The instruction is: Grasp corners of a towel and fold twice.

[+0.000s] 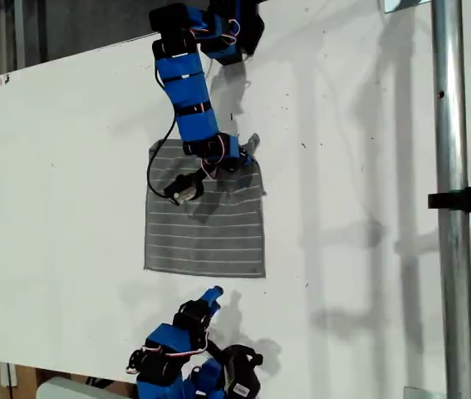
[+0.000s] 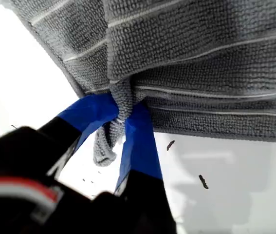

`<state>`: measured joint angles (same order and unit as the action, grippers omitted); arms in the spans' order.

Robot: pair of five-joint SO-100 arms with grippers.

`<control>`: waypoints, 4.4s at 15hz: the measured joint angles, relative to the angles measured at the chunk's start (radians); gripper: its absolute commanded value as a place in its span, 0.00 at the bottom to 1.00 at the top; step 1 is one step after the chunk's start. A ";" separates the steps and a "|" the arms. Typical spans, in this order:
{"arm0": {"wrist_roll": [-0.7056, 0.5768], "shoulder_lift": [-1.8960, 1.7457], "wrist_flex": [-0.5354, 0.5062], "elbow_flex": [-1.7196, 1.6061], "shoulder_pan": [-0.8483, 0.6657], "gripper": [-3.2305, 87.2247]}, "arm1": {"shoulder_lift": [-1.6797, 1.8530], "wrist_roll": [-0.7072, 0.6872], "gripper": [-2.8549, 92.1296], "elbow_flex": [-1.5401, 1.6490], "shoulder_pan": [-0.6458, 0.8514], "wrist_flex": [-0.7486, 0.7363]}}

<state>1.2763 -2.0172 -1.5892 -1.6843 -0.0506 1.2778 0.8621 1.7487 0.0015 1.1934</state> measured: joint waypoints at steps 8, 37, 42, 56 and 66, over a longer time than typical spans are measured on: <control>-0.178 0.411 0.192 0.034 -0.005 0.37 | 0.000 -0.002 0.03 0.000 -0.003 0.000; 0.204 0.402 0.213 0.044 0.241 0.00 | 0.285 0.198 0.03 -0.184 -0.221 0.276; -0.327 0.374 0.150 0.078 -0.311 0.00 | 0.285 -0.238 0.03 -0.156 0.339 0.212; -0.449 0.790 0.301 0.178 -0.476 0.00 | 0.164 -0.359 0.03 0.140 0.488 -0.138; -0.299 0.359 0.031 -0.040 -0.586 0.28 | 0.657 -0.222 0.40 0.279 0.620 0.163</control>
<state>0.9771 -1.6582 -1.5585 -1.7242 -0.6366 1.9343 0.6397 2.0279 0.6213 1.3560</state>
